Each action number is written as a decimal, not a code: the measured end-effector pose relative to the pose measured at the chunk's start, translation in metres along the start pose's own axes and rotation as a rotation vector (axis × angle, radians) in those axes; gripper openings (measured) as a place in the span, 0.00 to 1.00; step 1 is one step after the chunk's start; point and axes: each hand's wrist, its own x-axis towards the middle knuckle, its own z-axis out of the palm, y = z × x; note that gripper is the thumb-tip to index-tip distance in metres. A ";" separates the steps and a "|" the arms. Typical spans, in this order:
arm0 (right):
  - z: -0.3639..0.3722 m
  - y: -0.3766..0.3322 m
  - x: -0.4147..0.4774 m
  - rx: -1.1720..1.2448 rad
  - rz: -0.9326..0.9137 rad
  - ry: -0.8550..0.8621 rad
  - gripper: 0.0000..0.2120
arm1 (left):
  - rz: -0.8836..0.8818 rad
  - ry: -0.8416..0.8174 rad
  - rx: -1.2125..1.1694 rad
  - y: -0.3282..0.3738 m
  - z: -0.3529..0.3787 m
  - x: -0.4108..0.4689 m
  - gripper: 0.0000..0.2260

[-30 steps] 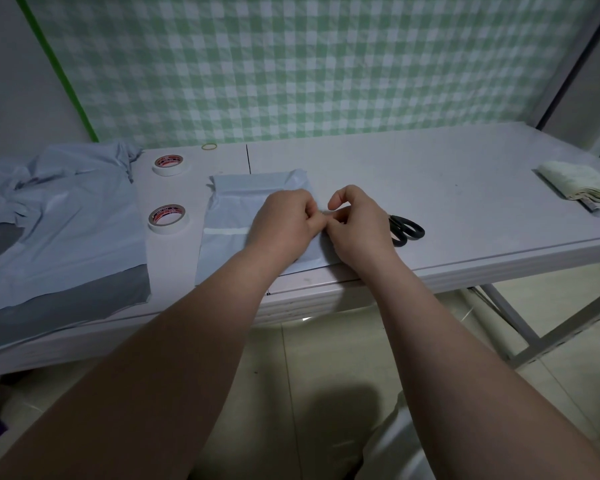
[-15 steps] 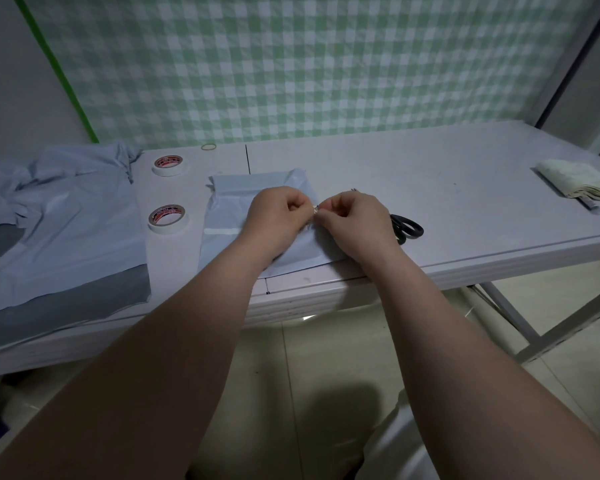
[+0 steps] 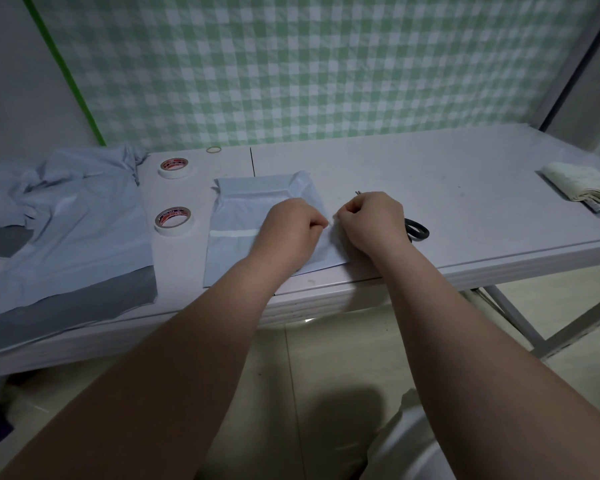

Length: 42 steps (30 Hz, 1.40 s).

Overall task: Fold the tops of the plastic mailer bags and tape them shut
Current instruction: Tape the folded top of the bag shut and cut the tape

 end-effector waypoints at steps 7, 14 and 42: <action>-0.004 0.003 -0.004 0.114 -0.005 0.014 0.10 | 0.070 -0.078 0.182 0.003 0.006 -0.004 0.14; -0.002 0.003 -0.004 0.118 0.012 0.015 0.09 | 0.100 -0.167 0.303 0.006 0.004 0.002 0.13; -0.008 -0.045 0.023 -0.085 0.295 -0.301 0.16 | -0.578 0.002 0.054 -0.050 -0.068 -0.015 0.20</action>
